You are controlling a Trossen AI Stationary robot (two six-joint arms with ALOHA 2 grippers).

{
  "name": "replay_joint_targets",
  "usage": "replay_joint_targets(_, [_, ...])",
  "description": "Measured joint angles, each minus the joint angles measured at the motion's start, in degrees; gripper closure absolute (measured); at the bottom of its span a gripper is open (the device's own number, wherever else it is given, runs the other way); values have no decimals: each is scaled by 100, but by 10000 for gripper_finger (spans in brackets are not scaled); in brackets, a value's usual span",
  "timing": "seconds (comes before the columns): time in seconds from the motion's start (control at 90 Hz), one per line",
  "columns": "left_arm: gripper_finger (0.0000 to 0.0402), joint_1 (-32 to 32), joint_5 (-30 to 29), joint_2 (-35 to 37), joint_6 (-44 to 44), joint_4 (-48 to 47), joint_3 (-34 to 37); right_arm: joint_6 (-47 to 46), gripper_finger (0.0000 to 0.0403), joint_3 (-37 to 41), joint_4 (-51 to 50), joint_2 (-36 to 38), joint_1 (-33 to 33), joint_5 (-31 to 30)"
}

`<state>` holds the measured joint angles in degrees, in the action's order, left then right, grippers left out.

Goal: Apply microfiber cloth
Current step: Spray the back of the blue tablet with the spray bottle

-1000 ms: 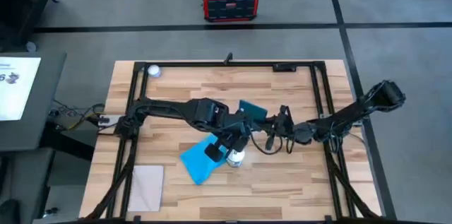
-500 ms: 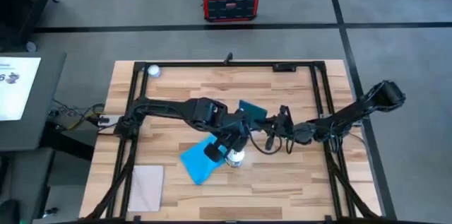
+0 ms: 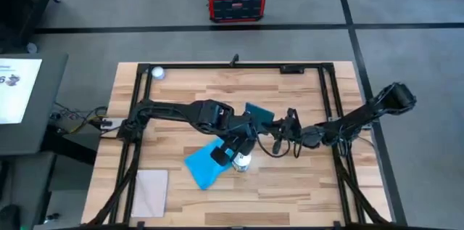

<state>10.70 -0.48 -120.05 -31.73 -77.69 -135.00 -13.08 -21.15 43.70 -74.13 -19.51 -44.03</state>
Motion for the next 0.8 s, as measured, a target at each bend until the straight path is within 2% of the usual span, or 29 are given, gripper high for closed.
replay_joint_targets(0.8, [402, -70, 73, -7, 90, 128, 105, 9, 394, 0, -9, 0, 0, 2])
